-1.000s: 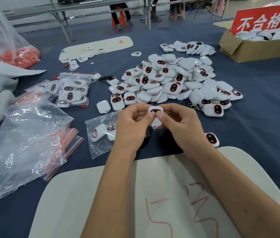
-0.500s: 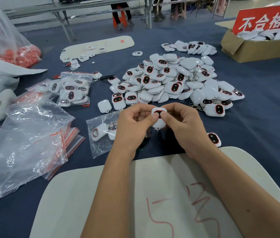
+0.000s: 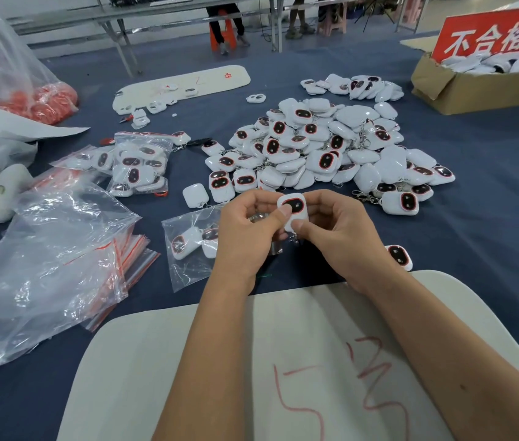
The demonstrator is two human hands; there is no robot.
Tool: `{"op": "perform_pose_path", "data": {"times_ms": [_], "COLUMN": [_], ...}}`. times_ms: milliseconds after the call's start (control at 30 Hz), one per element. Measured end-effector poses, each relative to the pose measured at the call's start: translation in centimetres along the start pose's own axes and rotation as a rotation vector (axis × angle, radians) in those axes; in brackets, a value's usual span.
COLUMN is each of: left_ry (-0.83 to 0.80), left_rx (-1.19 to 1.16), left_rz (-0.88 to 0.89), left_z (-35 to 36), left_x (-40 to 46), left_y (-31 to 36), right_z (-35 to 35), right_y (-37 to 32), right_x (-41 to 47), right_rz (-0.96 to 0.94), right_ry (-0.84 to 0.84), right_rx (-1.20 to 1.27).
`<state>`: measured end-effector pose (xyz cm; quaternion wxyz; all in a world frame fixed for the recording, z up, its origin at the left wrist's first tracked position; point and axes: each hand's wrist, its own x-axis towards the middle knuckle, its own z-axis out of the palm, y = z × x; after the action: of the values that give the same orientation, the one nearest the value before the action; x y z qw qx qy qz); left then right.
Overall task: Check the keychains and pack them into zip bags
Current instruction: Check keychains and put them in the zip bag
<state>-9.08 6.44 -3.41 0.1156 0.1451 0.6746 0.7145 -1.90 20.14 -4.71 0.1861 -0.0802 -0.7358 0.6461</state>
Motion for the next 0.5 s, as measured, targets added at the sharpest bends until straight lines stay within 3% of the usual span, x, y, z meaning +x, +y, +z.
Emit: {"op": "perform_pose_path", "data": {"times_ms": [500], "left_ry": [0.028], "left_rx": [0.052], "left_rz": [0.036], "left_z": [0.44], "left_x": [0.02], "left_y": [-0.2], "right_z": [-0.01], "right_y": [0.09], "right_x": [0.01], "right_rz": [-0.02], "right_ry": [0.047], "right_rx": [-0.019]}}
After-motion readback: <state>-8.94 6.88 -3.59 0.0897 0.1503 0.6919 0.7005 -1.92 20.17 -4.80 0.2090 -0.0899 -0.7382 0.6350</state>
